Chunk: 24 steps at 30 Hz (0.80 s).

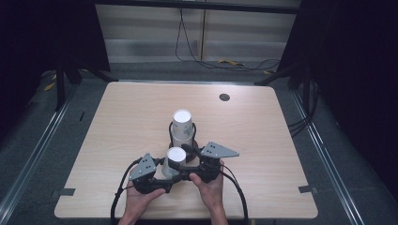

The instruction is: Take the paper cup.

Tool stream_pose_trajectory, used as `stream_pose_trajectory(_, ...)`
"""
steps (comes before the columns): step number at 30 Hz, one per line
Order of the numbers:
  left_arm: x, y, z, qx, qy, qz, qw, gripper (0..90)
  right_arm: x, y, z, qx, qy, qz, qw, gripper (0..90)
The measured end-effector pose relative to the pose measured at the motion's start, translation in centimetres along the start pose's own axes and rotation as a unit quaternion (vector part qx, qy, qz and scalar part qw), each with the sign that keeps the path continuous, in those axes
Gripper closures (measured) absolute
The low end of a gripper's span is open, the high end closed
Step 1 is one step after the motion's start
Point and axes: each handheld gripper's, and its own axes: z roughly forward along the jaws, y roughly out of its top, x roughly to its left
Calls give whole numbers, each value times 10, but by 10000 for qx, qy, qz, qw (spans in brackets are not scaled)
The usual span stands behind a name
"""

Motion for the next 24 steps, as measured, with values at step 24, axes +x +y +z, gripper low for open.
stream_pose_trajectory(24, 5, 2, -1, 290, -144, 26, 9995, 269, -4, 0, -16, -126, 127, 30, 9998, 202)
